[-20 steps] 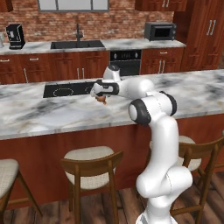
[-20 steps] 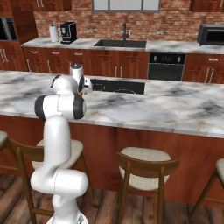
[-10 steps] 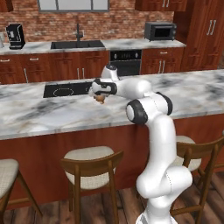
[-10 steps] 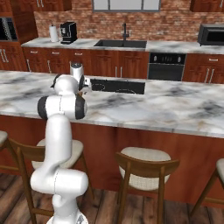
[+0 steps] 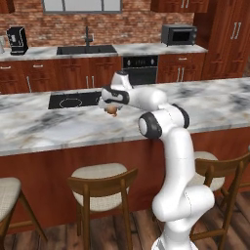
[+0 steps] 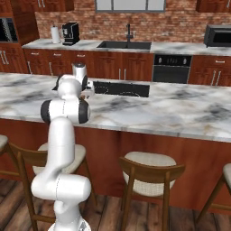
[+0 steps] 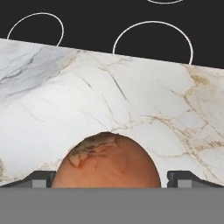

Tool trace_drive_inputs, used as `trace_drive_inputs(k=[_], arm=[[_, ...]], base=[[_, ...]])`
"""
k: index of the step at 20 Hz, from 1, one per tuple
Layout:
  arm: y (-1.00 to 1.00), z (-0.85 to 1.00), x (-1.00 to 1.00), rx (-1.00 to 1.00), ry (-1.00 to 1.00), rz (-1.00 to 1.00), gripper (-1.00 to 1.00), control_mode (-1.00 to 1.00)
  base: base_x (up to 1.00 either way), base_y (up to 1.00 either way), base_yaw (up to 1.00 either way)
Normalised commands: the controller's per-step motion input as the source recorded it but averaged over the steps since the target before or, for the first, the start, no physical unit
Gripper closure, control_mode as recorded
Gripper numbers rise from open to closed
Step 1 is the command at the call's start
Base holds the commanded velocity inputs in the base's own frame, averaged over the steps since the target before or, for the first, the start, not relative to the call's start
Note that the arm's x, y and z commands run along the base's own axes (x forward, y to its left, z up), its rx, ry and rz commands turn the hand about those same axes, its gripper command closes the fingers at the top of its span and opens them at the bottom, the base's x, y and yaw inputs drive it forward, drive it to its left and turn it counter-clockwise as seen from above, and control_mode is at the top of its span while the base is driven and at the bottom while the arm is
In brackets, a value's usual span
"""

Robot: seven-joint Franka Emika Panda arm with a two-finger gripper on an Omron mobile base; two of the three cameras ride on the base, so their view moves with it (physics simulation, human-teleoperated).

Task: Place the liquor on the top shelf of the fridge to keep it out of children's reach, and place the onion and apple on lower shelves for easy access.

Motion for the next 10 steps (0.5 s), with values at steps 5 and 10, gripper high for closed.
trace_drive_inputs(k=[5, 10], arm=[[0.00, -0.23, 0.00, -0.03, 0.15, -0.01, -1.00, -1.00], [0.00, -0.22, 0.00, -0.01, 0.07, 0.00, 1.00, -1.00]], base=[[0.00, 0.00, 0.00], [0.00, 0.00, 0.00]])
